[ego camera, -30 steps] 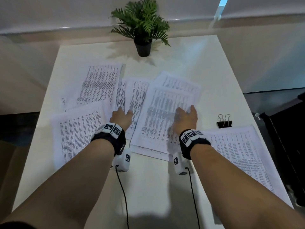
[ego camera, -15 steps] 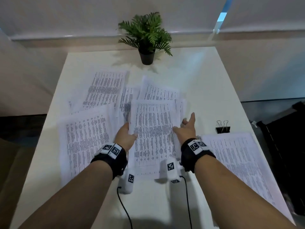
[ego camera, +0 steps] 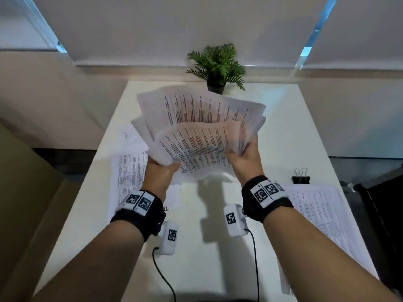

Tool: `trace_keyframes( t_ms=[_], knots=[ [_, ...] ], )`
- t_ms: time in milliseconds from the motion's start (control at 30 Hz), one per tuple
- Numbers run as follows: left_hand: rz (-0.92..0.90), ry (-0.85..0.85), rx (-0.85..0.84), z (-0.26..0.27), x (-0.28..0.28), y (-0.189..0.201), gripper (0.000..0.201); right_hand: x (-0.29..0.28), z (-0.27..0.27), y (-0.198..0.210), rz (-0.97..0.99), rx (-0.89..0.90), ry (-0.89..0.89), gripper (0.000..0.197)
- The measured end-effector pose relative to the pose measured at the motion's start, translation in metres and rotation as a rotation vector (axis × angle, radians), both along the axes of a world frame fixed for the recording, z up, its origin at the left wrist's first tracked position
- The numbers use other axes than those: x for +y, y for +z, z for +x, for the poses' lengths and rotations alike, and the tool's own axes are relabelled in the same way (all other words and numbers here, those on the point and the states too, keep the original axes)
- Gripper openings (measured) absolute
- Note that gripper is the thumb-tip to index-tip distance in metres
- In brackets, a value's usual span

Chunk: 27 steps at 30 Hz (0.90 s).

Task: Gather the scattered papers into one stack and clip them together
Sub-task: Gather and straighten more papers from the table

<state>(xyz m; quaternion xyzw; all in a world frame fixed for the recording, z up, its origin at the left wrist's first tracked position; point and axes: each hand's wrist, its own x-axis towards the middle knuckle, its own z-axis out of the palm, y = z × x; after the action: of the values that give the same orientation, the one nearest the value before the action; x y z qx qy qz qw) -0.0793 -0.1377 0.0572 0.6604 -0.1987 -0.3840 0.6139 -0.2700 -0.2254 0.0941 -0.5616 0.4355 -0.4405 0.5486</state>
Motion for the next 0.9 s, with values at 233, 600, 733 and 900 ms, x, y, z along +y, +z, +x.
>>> trace_keyframes(
  t_ms=[233,600,733,900],
  knots=[
    [0.060,-0.100,-0.129,-0.006,0.003,-0.001,0.045,0.001,0.005,-0.015,0.137,0.276,0.058,0.049],
    [0.778,0.073,-0.428,0.119,0.042,-0.059,0.062,-0.002,0.066,-0.058,0.182,0.408,0.005,0.022],
    [0.923,-0.001,-0.329,0.152,0.054,-0.082,0.062,0.007,0.102,-0.088,0.333,0.404,0.044,0.017],
    [0.728,-0.148,-0.358,0.150,0.058,-0.090,0.050,0.022,0.135,-0.111,0.395,0.528,0.191,0.022]
  ],
)
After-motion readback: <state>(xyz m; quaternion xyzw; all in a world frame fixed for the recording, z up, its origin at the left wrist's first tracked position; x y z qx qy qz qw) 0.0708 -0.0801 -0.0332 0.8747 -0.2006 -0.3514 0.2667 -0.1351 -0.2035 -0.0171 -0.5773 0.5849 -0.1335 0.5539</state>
